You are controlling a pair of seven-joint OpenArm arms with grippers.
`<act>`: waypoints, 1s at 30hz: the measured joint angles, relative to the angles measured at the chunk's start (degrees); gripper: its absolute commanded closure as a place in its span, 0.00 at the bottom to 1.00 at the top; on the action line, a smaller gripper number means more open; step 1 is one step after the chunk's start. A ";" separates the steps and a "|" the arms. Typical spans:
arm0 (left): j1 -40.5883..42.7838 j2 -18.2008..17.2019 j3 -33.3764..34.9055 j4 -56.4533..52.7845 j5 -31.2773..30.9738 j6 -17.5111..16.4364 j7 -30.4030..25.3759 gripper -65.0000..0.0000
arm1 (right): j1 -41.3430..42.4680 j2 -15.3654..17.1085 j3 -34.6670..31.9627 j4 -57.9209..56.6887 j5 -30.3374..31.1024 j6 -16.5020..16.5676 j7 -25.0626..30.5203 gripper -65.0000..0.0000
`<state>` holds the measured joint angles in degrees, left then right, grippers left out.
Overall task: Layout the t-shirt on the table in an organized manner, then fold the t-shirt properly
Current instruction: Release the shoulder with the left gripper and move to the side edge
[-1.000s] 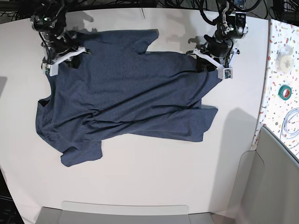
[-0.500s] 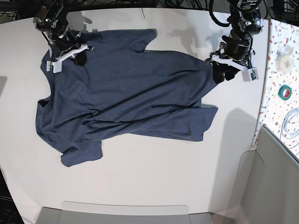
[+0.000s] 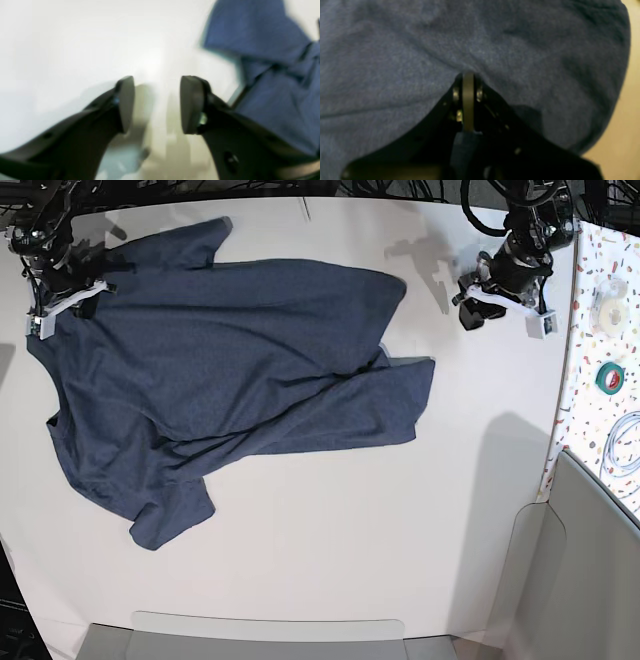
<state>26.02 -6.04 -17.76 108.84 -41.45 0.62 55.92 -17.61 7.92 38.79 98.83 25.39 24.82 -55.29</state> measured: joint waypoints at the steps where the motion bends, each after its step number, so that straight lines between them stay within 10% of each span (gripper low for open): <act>1: -0.44 0.17 0.00 -1.73 -2.69 -0.90 -0.42 0.49 | 0.00 -0.02 -0.02 0.00 -0.07 -0.20 0.09 1.00; 11: -2.99 -3.39 -0.17 -13.40 -22.84 -2.34 4.22 0.51 | 0.00 -0.31 -0.20 0.04 -0.15 -0.24 0.26 1.00; 25: -11.52 -1.22 0.09 -14.32 -23.65 0.04 13.38 0.51 | -0.98 -0.35 -0.28 0.17 0.28 -0.33 0.98 1.00; 30: -14.51 -1.42 0.17 -14.36 -22.38 5.90 13.14 0.51 | -0.98 -0.33 -0.31 0.15 0.28 -0.33 0.96 1.00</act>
<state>11.51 -7.46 -17.58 94.48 -63.83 6.52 69.06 -18.59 7.60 38.48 98.98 25.67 24.49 -54.33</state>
